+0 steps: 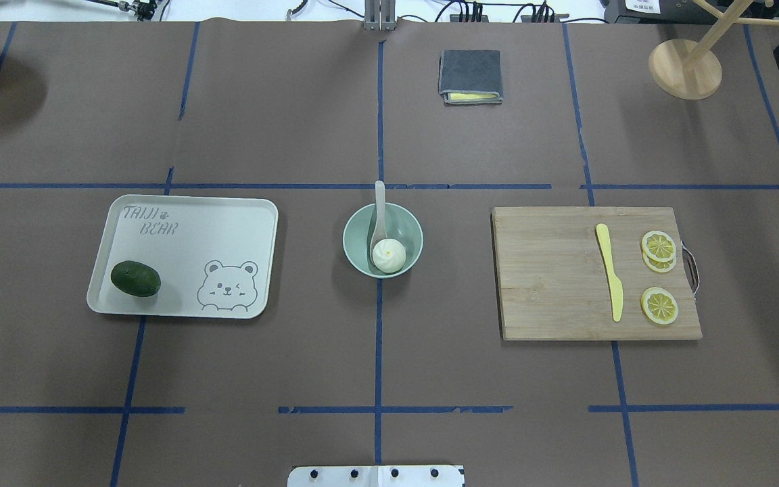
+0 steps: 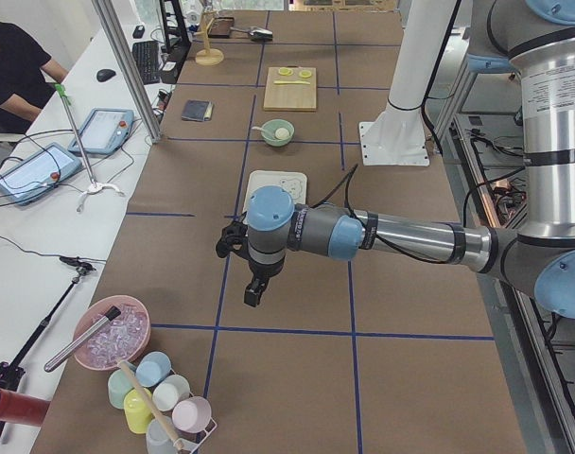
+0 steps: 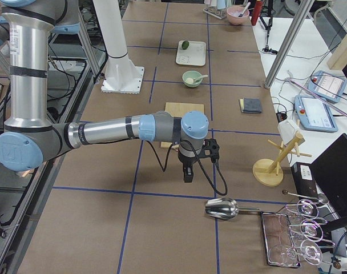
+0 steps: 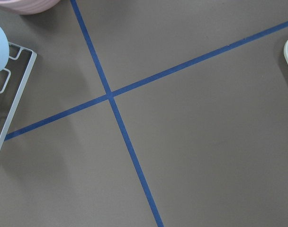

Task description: Put spoon and bun in bowl

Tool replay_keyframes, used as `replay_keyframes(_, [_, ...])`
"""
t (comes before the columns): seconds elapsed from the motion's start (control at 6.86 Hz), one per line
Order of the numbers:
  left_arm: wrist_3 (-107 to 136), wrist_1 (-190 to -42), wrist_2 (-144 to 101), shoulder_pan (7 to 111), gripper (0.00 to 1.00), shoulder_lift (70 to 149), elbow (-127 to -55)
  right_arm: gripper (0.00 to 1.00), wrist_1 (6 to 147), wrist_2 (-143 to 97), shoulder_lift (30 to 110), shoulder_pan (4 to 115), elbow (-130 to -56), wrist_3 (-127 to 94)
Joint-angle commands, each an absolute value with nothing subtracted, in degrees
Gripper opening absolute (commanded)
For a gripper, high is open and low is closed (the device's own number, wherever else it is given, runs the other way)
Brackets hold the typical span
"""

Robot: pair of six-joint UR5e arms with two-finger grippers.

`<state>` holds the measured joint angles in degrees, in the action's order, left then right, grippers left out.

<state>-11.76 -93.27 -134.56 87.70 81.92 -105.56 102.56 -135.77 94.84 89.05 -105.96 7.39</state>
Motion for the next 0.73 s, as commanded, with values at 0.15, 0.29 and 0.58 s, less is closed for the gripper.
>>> replay_keyframes(0.15, [-3.9,-92.6,-138.0,87.8,1.0,83.6,-102.7,1.0,102.4,-135.4,93.7,89.0,-105.5,-0.4])
replay_keyframes(0.29, [0.7,-92.8,-137.9,87.8,1.0,83.6,-104.1,1.0,102.3,-135.3,93.6,89.0,-105.5,-2.4])
replay_keyframes(0.58, [0.7,-92.5,-138.3,87.7,1.0,85.5,-104.8,1.0,102.4,-135.3,93.8,89.0,-105.4,-2.5])
